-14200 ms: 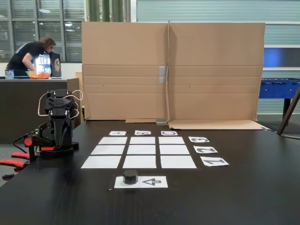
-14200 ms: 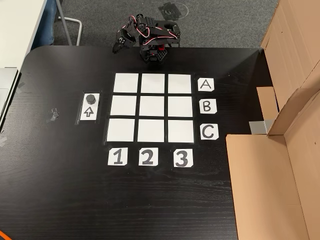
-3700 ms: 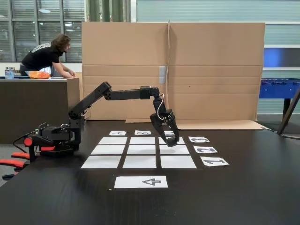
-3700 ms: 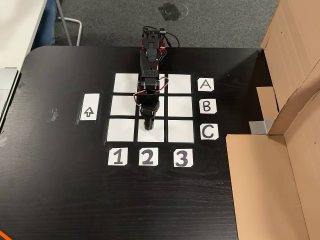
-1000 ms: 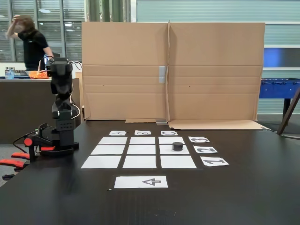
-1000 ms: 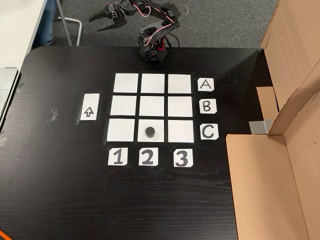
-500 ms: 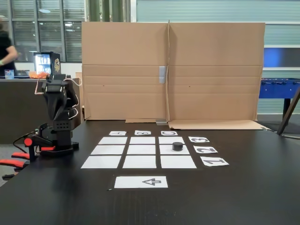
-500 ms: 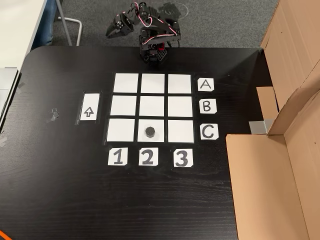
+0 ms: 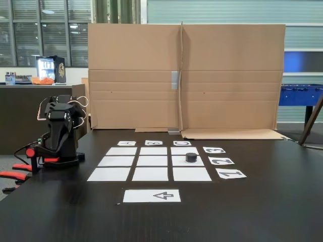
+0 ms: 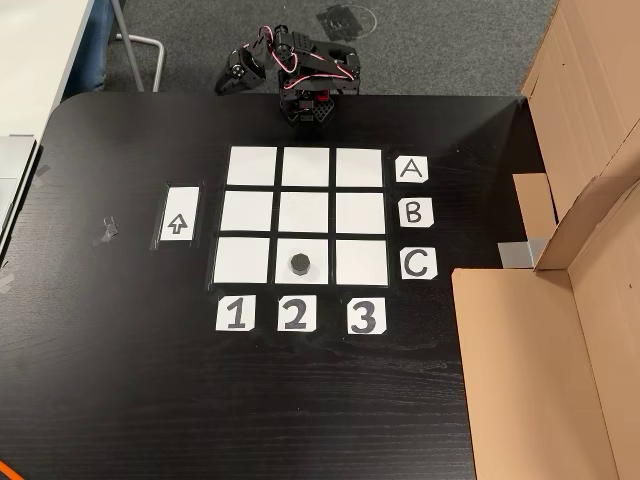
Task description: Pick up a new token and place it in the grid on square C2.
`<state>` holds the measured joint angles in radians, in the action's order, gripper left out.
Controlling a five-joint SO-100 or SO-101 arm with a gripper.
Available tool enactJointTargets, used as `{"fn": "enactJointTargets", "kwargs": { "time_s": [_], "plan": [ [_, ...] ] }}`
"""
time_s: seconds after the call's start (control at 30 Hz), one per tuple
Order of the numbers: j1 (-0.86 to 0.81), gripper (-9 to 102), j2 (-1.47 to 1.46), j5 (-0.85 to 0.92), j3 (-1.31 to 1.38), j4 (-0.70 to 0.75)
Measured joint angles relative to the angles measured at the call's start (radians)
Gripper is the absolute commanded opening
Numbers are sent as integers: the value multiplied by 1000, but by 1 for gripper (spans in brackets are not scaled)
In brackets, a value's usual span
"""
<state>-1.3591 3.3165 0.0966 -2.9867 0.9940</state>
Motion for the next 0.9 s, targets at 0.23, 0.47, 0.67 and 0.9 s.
{"fn": "enactJointTargets", "kwargs": {
  "time_s": [0.23, 0.47, 0.67, 0.9],
  "plan": [
    [0, -1, 12, 0, -32, -21],
    [0, -1, 9, 0, -32, -21],
    [0, -1, 9, 0, -32, -21],
    [0, -1, 9, 0, -32, -21]
  ]
}}
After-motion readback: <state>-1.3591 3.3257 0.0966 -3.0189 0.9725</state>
